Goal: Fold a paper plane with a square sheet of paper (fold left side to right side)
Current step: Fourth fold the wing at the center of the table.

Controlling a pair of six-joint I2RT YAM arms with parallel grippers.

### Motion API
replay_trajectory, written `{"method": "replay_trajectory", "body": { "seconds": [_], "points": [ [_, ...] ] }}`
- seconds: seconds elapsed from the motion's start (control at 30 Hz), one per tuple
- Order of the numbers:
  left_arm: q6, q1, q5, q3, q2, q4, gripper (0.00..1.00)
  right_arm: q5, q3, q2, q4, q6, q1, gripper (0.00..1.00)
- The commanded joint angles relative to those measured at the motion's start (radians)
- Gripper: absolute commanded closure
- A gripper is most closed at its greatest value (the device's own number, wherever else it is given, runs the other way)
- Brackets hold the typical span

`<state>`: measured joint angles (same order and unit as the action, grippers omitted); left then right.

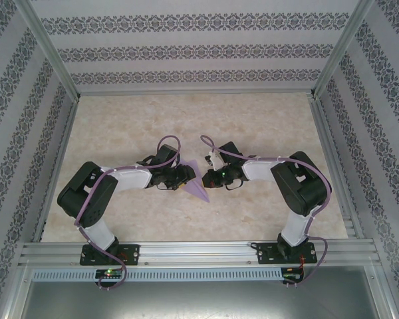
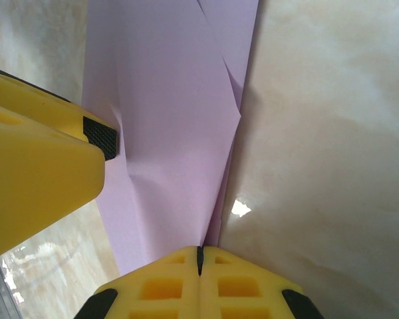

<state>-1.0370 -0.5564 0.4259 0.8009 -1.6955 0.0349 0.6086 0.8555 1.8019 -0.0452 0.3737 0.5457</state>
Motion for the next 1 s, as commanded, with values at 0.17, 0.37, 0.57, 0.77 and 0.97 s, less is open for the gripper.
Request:
{"method": "replay_trajectory", "body": {
  "seconds": [0.17,0.37,0.57,0.77,0.97],
  "points": [
    [0.009,-0.005,0.001,0.02,-0.002,-0.037,0.5,-0.031,0.022,0.013,-0.038,-0.025,0.01,1.0],
    [0.013,-0.005,0.009,0.028,0.011,-0.042,0.5,-0.043,0.035,0.026,-0.064,-0.034,0.013,1.0],
    [0.056,-0.002,-0.015,0.075,0.099,-0.162,0.42,-0.075,0.047,0.04,-0.102,-0.046,0.02,1.0],
    [0.078,0.004,-0.016,0.116,0.105,-0.214,0.49,-0.076,0.054,0.044,-0.105,-0.043,0.023,1.0],
    [0.078,0.013,0.055,0.164,0.009,-0.141,0.81,-0.078,0.052,0.039,-0.11,-0.048,0.026,1.0]
  ]
}}
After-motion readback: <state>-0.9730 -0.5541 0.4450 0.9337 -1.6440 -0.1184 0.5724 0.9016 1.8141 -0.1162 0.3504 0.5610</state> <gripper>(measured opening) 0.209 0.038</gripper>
